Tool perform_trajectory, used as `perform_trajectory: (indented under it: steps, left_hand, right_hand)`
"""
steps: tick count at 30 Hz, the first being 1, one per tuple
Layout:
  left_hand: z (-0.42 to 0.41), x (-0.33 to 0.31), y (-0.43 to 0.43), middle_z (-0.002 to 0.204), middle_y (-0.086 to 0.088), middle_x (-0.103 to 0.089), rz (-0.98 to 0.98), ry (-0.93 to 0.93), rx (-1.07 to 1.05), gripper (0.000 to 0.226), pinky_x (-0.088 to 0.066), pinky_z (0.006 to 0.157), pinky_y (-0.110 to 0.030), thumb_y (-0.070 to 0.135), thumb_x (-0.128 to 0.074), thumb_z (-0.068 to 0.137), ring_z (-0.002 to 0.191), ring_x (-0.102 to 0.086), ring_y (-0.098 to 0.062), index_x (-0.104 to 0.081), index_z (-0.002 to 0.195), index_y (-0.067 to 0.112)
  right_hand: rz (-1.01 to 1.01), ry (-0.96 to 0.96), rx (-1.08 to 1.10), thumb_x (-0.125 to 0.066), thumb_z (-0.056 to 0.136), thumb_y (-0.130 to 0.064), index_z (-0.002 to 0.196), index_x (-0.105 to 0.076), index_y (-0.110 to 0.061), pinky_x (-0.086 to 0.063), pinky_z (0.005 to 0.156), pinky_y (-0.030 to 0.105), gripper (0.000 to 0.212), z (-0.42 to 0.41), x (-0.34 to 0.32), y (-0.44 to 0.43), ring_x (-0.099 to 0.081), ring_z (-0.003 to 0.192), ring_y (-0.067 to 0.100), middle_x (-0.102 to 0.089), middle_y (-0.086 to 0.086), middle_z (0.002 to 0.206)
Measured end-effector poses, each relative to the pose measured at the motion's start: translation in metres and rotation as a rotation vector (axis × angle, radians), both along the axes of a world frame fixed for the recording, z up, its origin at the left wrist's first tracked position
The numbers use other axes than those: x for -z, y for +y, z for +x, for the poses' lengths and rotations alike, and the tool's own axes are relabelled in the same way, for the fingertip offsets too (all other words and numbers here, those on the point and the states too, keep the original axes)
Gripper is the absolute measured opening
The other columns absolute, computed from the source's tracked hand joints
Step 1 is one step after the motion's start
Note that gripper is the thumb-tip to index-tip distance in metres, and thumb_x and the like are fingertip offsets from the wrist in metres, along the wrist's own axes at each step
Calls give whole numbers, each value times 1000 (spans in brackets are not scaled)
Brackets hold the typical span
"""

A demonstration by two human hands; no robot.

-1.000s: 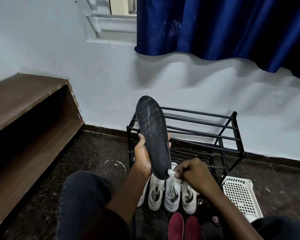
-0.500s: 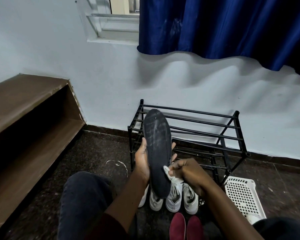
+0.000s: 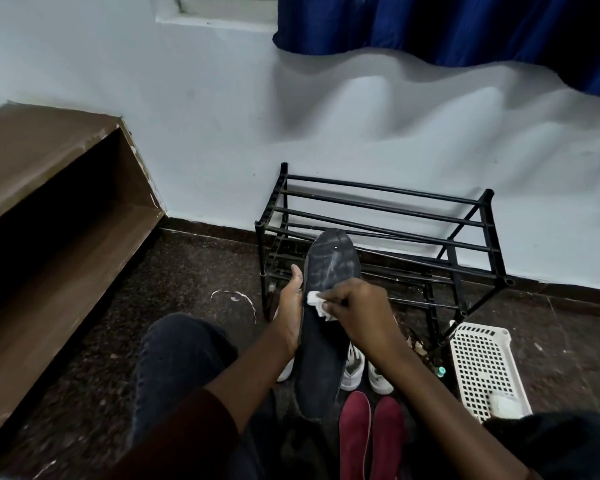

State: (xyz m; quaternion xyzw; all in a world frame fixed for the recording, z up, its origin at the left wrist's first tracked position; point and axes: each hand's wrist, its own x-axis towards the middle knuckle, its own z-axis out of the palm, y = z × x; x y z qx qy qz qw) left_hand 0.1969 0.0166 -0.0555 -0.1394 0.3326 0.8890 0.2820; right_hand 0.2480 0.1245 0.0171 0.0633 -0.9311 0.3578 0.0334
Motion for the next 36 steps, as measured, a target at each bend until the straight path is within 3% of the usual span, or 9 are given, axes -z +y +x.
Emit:
perform_trajectory:
  steps: [5, 10, 16, 21, 24, 28, 31, 34, 36]
  left_hand:
    - [-3, 8, 5, 75, -10, -69, -115, -45, -37, 65, -56, 58, -27, 41, -28, 102, 60, -69, -16, -76, 70, 11]
    - [0, 4, 21, 65, -10, -70, -44, -65, 81, 63, -56, 55, -22, 34, -30, 98, 60, -69, -18, -75, 67, 5]
    - [0, 0, 27, 51, -5, -64, -59, -23, 63, 70, -50, 46, -15, 22, -26, 100, 46, -64, -12, -70, 48, 8]
    - [-7, 6, 23, 80, -12, -71, -131, -98, 35, 64, -57, 67, -24, 45, -25, 100, 73, -70, -19, -71, 89, 1]
    - [-9, 3, 27, 65, -9, -71, -171, -104, 52, 63, -55, 53, -19, 46, -17, 100, 58, -69, -14, -61, 89, 2]
    - [0, -7, 33, 78, -11, -73, -147, -31, 154, 83, -57, 62, -23, 58, -12, 95, 73, -71, -16, -77, 80, 9]
    - [10, -20, 42, 69, -6, -72, -145, 11, 193, 78, -54, 56, -17, 47, -13, 99, 64, -70, -11, -76, 71, 11]
    - [7, -18, 46, 90, -11, -72, -119, -1, 174, 73, -54, 76, -25, 58, -16, 95, 82, -70, -15, -69, 97, 8]
    - [2, -21, 48, 96, -13, -70, -75, -25, 114, 78, -54, 79, -27, 65, -18, 91, 88, -69, -17, -69, 101, 7]
  right_hand:
    - [118, 81, -63, -72, 71, 0, 85, -75, -5, -39, 71, 16, 15, -24, 26, -10, -66, 79, 26, -71, 12, 86]
    - [175, 170, 40, -72, 71, 2, 79, -74, -1, -52, 72, 35, 9, -62, 32, 10, -66, 78, 30, -70, 16, 84]
    - [131, 228, -47, -72, 64, 8, 76, -74, -3, -45, 71, 21, 16, -50, 40, 15, -67, 70, 24, -71, 10, 78]
    - [82, 198, -213, -72, 56, 13, 69, -72, -8, -46, 66, 21, 24, -16, 45, 17, -67, 66, 17, -70, 4, 74]
    - [120, 244, -198, -69, 57, 10, 69, -72, -8, -50, 59, 25, 22, -16, 43, 20, -66, 63, 19, -69, 4, 72]
    - [201, 343, -77, -67, 59, 8, 70, -72, -4, -50, 57, 26, 17, -37, 32, 31, -67, 64, 23, -70, 8, 74]
    - [232, 398, -3, -63, 57, 8, 67, -70, -2, -52, 53, 27, 15, -57, 22, 40, -67, 65, 26, -69, 11, 72]
    - [255, 443, 31, -65, 56, 9, 67, -71, -4, -48, 54, 25, 18, -57, 19, 39, -66, 66, 24, -70, 9, 74]
    - [247, 470, 15, -64, 58, 8, 67, -71, -5, -47, 57, 25, 18, -47, 18, 36, -66, 65, 22, -71, 7, 76]
